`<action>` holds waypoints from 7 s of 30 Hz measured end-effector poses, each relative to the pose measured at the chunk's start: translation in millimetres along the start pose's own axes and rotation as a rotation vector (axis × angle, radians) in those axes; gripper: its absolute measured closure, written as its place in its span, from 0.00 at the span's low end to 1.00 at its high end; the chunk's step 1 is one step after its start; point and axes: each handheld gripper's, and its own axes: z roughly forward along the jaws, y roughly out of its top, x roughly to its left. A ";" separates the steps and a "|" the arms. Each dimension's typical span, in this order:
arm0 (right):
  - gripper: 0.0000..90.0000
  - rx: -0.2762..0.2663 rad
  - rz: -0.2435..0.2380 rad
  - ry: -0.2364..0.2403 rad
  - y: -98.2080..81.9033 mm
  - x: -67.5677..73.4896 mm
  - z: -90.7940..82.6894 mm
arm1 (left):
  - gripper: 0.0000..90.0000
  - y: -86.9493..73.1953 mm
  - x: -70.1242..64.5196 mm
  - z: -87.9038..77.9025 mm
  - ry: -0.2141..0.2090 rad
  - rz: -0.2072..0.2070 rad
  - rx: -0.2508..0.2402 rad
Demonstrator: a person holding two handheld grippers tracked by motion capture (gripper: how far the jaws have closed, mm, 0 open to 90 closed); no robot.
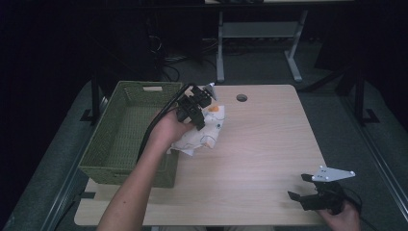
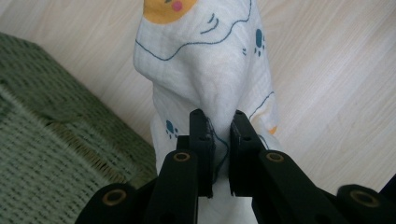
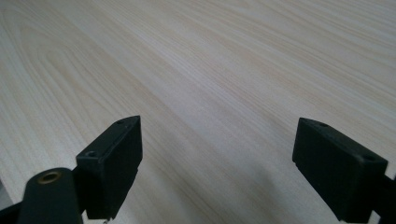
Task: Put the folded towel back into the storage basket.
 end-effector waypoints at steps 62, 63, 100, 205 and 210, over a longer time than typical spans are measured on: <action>0.17 0.014 0.010 -0.004 0.7 0.8 3.7 | 0.92 -108.4 75.2 -47.7 0.033 -0.174 -0.050; 0.17 0.014 0.009 -0.004 0.8 0.9 3.9 | 0.92 -110.6 76.7 -48.1 0.038 -0.175 -0.048; 0.17 0.028 0.016 -0.003 -0.2 1.5 3.3 | 0.91 -147.8 107.4 2.1 0.008 -0.147 0.012; 0.17 0.027 0.014 -0.002 -0.5 2.3 0.8 | 0.61 -130.7 94.4 3.0 0.016 -0.097 -0.028; 0.17 0.024 0.018 -0.003 -0.6 2.3 0.0 | 0.60 -122.5 87.6 0.0 0.017 -0.075 -0.029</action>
